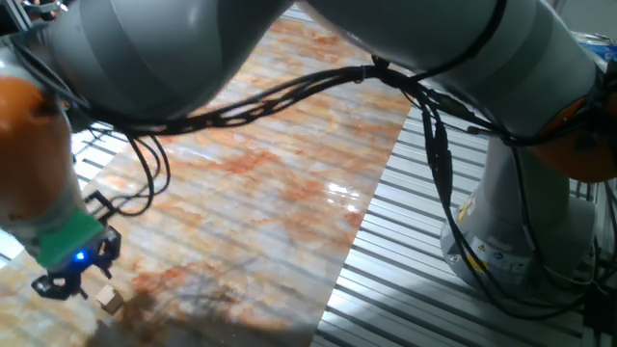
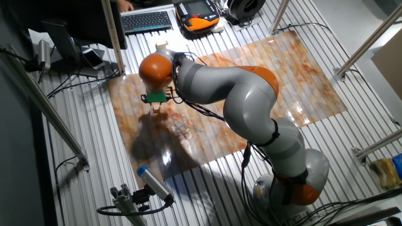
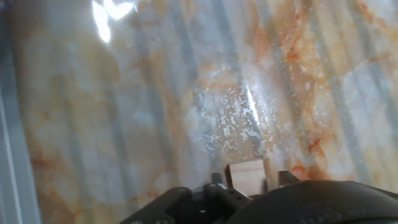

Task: Pick up the small block on the left and move it to the right

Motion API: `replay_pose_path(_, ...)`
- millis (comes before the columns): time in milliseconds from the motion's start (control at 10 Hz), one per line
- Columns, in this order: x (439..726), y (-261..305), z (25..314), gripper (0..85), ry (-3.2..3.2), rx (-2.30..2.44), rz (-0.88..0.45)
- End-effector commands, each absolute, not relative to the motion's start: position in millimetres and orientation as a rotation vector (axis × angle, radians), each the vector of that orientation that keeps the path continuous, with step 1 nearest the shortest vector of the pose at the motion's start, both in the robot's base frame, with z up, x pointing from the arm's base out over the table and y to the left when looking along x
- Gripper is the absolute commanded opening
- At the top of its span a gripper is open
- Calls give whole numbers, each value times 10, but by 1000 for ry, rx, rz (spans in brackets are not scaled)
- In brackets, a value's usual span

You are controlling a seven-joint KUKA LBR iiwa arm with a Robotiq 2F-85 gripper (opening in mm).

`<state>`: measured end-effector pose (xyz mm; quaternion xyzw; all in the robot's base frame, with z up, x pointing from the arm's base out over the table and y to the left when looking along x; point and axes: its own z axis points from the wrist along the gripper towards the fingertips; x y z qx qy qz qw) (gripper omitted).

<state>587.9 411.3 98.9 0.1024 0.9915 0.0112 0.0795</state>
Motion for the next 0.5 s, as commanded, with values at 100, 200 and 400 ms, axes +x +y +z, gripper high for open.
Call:
replay_pose_path(100, 5918, 4020, 1159, 340, 2984, 280, 36)
replay_pose_path(200, 5946, 3964, 1276, 340, 2987, 270, 18)
replay_pose_path(400, 6037, 3830, 1669, 340, 3011, 255, -3)
